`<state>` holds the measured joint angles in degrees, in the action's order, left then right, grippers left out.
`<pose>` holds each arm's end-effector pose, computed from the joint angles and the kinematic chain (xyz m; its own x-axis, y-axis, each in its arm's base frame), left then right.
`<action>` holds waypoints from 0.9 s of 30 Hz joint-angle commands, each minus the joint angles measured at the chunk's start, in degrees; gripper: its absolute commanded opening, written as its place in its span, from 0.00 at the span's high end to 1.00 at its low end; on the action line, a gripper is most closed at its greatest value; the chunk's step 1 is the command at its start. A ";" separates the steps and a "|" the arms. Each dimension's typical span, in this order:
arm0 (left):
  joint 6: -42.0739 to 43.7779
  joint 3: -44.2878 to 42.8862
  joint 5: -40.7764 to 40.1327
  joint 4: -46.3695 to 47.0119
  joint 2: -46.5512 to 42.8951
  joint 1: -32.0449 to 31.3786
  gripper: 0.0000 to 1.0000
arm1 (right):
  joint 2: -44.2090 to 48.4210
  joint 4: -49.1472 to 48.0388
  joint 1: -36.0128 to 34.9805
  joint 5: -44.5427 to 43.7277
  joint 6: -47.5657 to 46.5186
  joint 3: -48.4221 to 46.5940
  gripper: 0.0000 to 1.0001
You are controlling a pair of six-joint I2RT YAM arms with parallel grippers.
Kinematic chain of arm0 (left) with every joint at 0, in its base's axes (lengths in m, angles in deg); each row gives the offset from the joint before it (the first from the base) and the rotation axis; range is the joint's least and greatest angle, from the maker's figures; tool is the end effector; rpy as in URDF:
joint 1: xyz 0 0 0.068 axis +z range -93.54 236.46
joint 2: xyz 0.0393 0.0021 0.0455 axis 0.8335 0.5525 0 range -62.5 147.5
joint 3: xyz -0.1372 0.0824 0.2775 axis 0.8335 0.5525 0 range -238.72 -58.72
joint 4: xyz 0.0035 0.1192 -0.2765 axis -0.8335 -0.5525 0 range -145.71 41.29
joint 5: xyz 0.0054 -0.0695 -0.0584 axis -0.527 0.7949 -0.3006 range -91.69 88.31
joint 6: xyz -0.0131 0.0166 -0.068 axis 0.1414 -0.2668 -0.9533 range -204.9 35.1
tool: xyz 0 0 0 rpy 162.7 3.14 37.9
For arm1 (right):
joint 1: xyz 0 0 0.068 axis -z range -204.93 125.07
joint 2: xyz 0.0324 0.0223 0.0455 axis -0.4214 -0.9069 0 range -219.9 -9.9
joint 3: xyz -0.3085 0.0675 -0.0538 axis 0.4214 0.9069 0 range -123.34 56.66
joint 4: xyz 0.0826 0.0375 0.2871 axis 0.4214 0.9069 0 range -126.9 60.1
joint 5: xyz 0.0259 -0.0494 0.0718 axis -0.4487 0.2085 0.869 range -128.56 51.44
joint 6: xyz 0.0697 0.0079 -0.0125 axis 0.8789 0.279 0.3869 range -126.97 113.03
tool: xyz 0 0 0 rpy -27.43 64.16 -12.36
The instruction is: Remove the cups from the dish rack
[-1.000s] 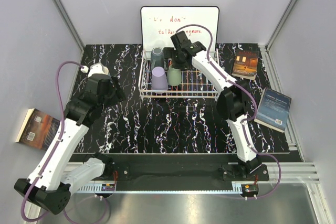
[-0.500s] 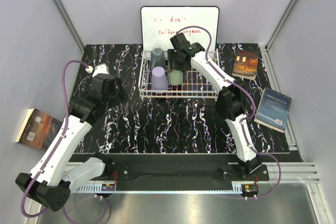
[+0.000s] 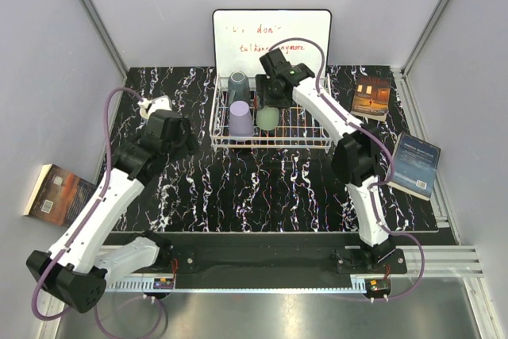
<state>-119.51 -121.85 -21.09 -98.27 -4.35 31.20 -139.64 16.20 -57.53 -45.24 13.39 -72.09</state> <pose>0.2141 -0.0796 0.3732 -0.6295 -0.2953 -0.7187 -0.2053 0.9553 -0.2128 0.4969 0.3098 0.3020 -0.8059 -0.1054 -0.5826 -0.2106 0.9707 0.1157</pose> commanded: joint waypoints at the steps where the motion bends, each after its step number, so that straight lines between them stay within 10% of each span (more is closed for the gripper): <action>1: -0.81 -2.17 -1.52 3.07 1.00 -0.76 0.24 | 11.93 -0.28 -0.54 -1.32 0.03 1.39 1.00; 10: -3.53 -2.17 2.69 7.37 3.46 -1.11 0.24 | 31.25 -8.60 -0.19 6.49 3.71 19.47 1.00; 27: -18.46 13.29 34.33 52.43 0.39 -2.52 0.24 | 59.51 -85.93 14.67 49.30 47.79 80.83 1.00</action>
<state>-131.55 -112.13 3.48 -64.81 -3.08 29.80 -83.05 -38.10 -42.42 -8.19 42.92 1.66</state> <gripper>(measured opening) 0.759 0.684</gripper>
